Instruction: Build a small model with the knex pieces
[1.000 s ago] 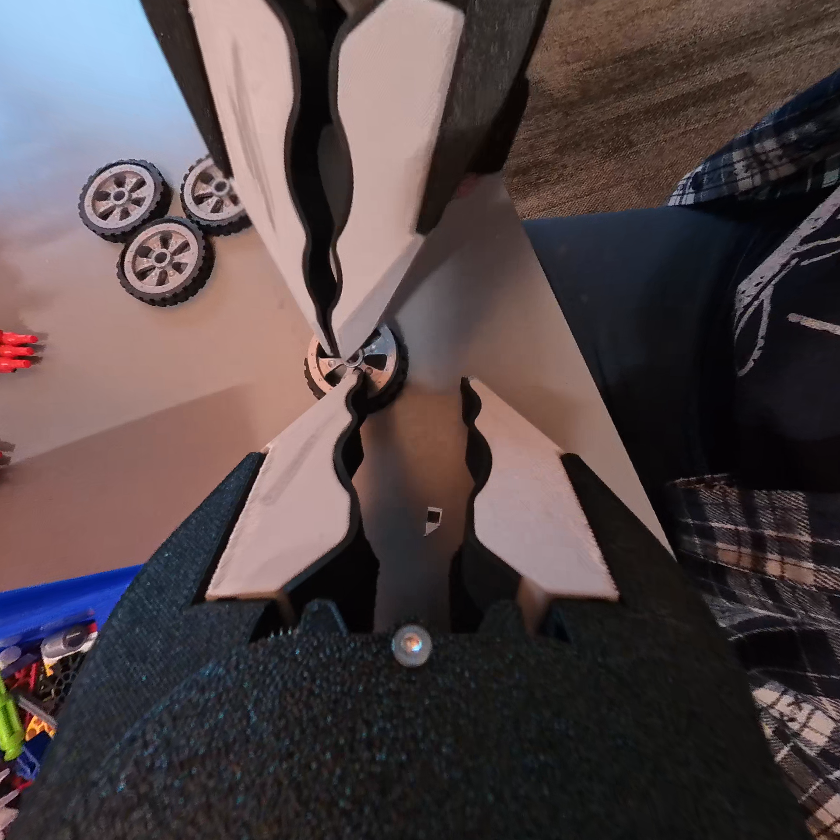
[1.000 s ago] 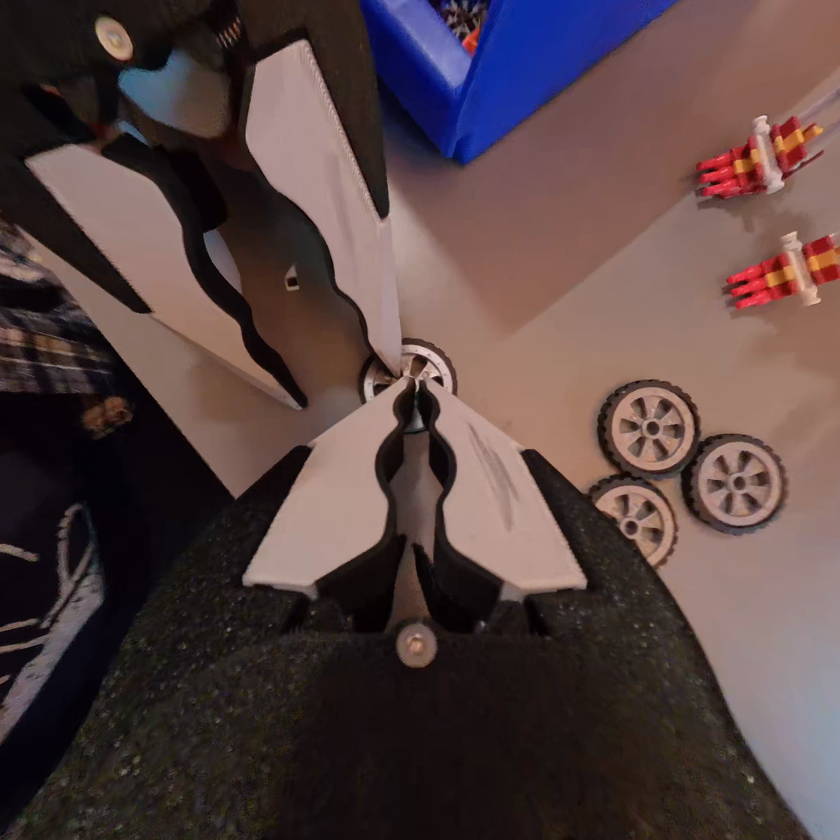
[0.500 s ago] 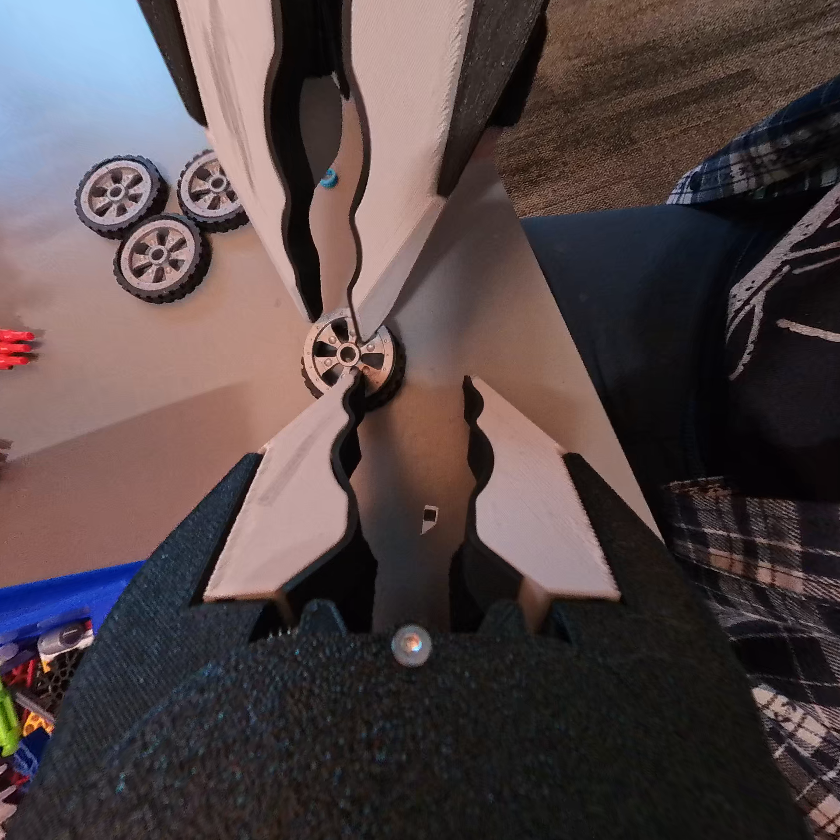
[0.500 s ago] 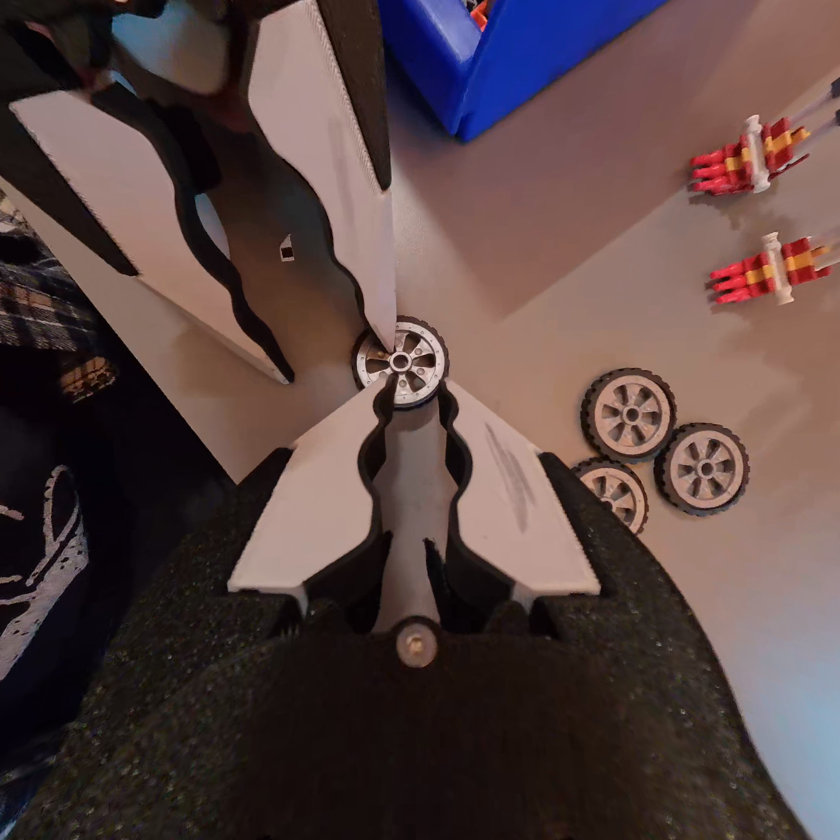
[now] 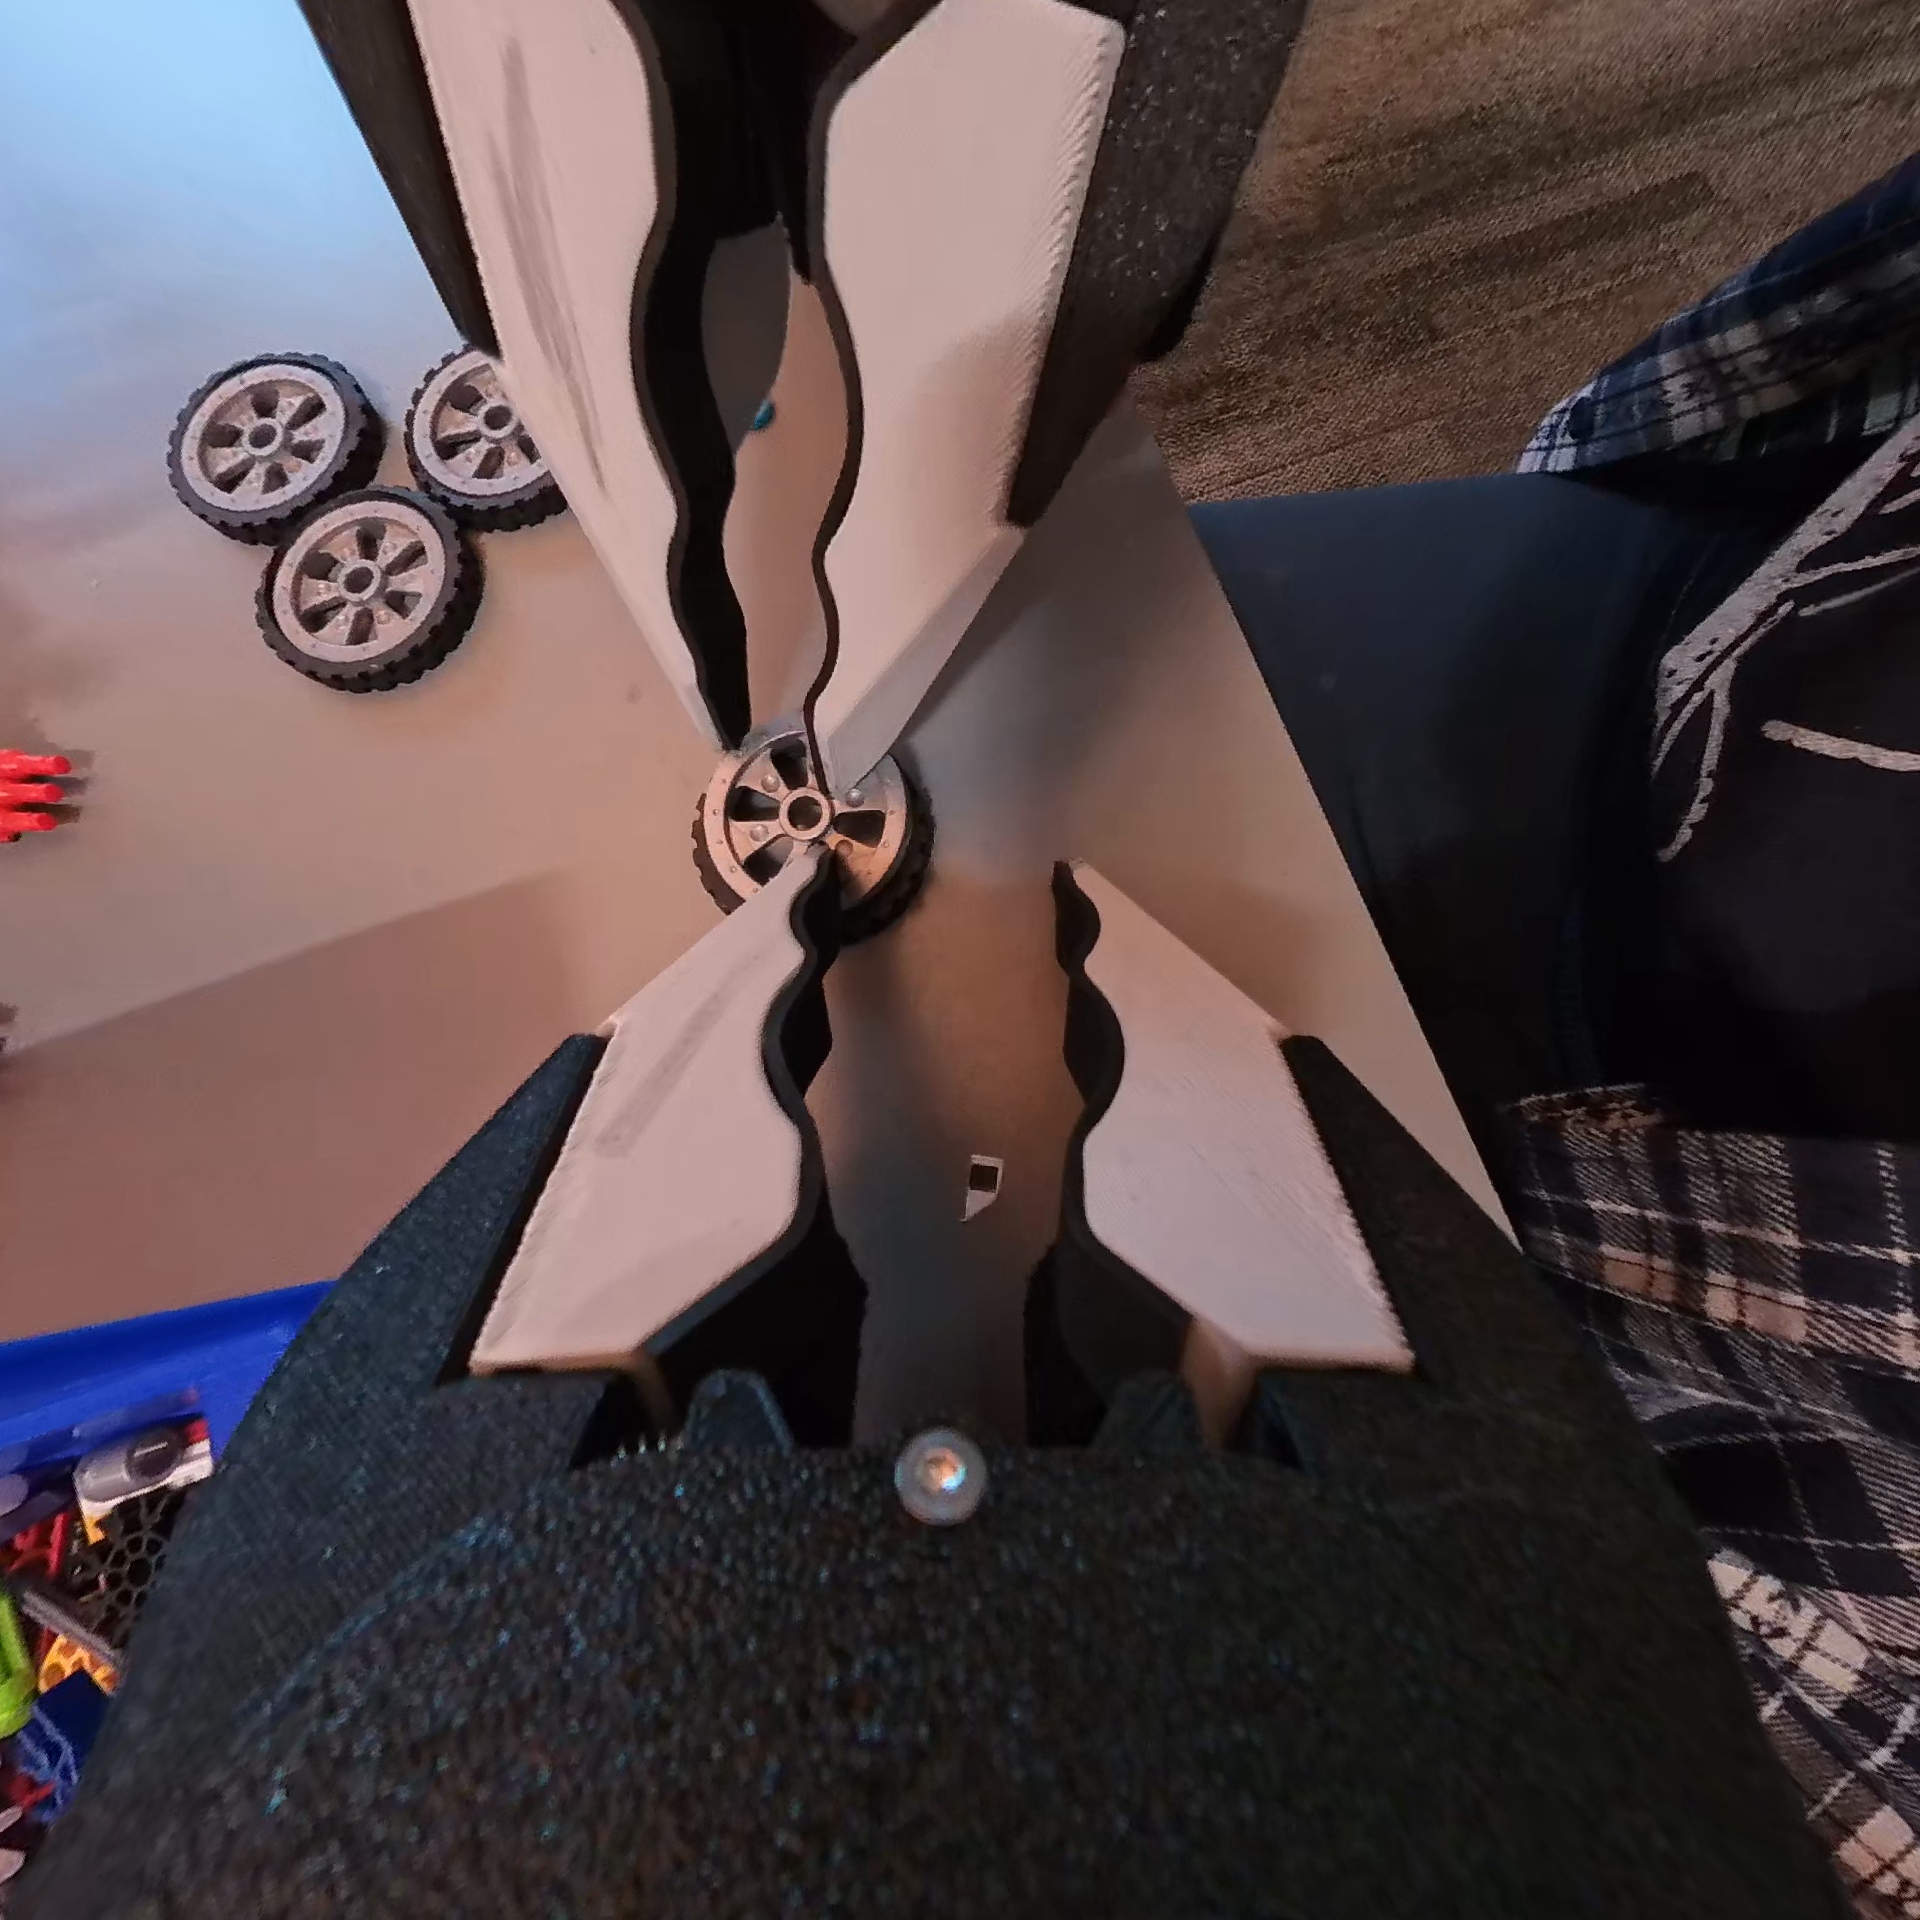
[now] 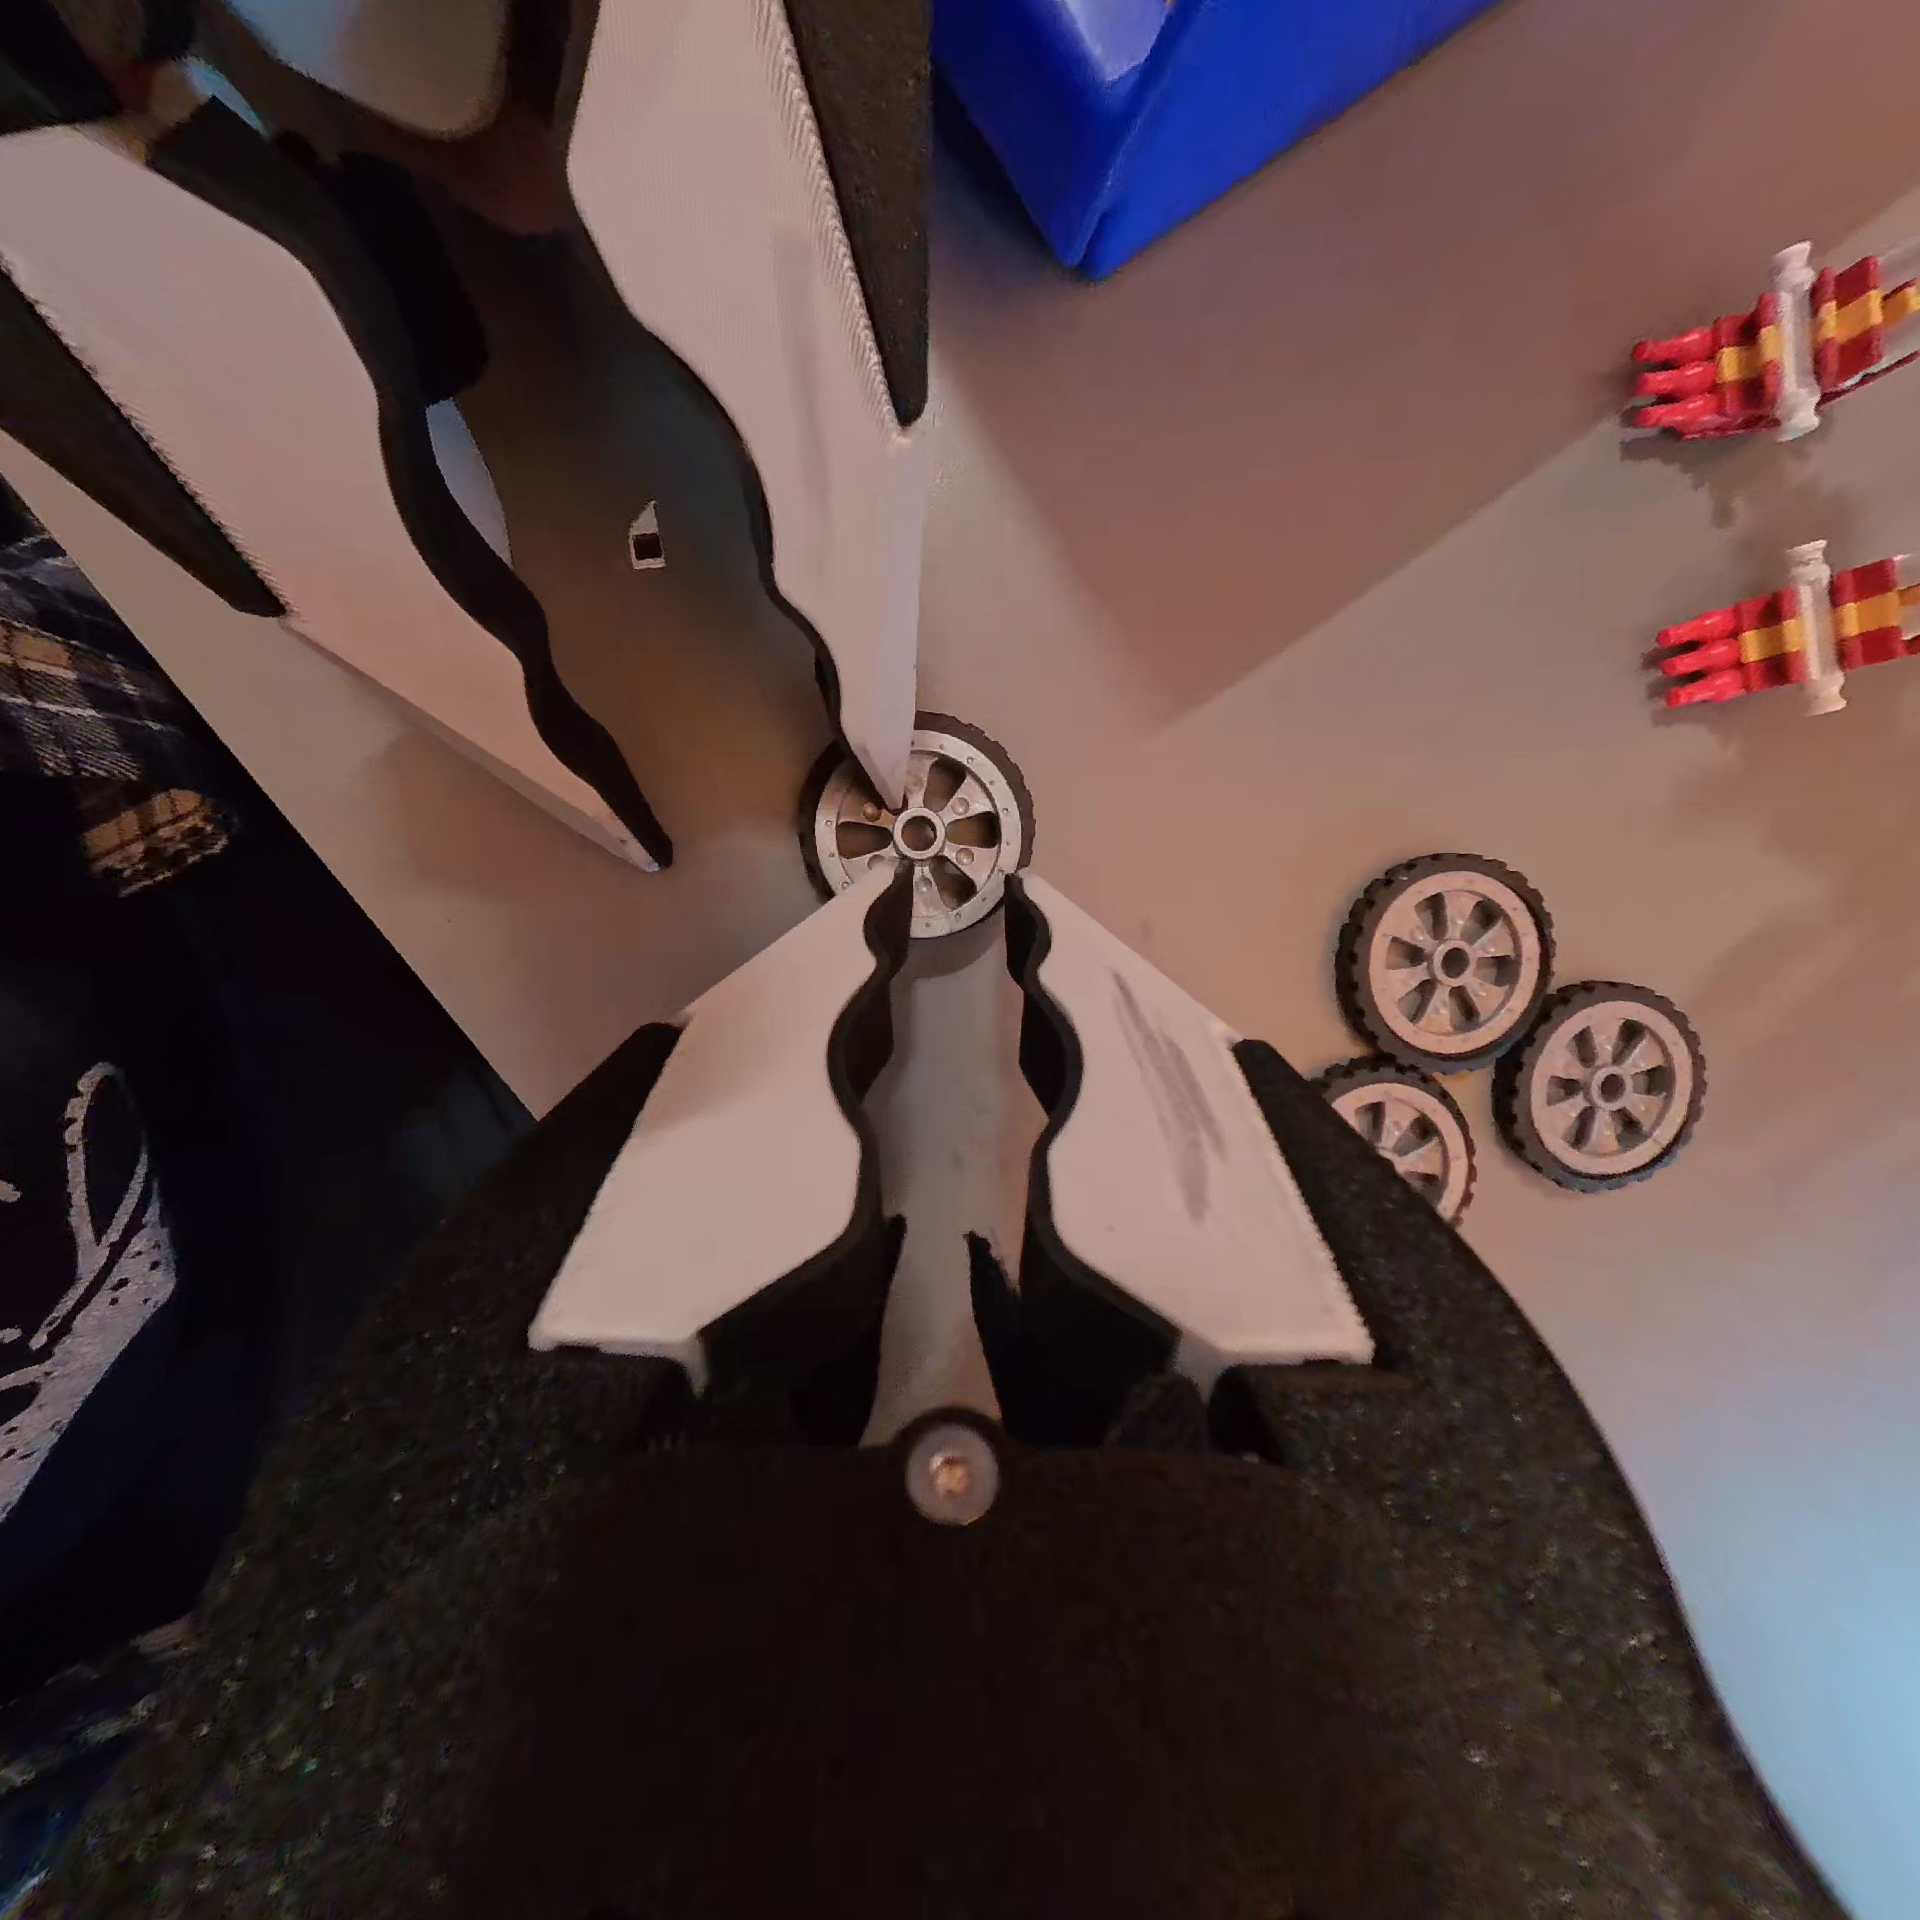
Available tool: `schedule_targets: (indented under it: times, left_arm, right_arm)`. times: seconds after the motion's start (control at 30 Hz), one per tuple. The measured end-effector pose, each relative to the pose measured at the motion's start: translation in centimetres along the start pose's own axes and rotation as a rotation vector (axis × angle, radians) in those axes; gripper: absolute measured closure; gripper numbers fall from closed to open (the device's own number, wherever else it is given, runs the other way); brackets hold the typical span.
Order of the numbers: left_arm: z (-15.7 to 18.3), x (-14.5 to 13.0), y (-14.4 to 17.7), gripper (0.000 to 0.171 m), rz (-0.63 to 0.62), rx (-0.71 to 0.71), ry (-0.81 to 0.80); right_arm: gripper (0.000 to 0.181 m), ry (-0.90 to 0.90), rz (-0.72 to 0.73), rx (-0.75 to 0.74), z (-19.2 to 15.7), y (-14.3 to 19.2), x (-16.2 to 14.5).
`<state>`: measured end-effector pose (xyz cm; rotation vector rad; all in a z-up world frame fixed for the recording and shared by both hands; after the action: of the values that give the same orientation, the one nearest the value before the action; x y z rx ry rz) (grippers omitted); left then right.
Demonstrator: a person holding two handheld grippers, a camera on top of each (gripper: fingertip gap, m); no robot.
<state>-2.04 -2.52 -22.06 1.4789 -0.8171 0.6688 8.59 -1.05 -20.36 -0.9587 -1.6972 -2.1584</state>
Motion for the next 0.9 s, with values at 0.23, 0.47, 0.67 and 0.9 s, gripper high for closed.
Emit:
schedule_targets:
  times: [0.23,0.47,0.67,0.9]
  left_arm:
    - [-0.2,0.0,0.0,0.135,0.005,-0.001,0.018]
    - [-0.3,-0.1,-0.1,0.137,0.006,0.002,0.026]
    - [-0.3,-0.1,-0.1,0.138,0.008,0.005,0.028]
    - [-0.2,-0.2,-0.1,0.139,0.009,0.023,0.017]
  right_arm:
    - [0.166,0.013,-0.036,0.033,0.1,-0.2,0.4]
    - [0.166,0.033,-0.082,0.059,0.2,-0.4,0.8]
    - [0.167,0.056,-0.109,0.071,0.2,-0.5,1.1]
    - [0.167,0.056,-0.067,0.007,-0.2,-0.4,0.8]
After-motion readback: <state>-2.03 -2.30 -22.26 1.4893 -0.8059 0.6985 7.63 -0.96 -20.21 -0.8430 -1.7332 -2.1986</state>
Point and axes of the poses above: each gripper's, where its closed fingertips meet, y back along the fingers, x out of its top, z = x × y across the jaws, the point moved 8 cm from there along y, back along the fingers, and after that the axes turned 10 degrees about z, right-handed, at the moved point
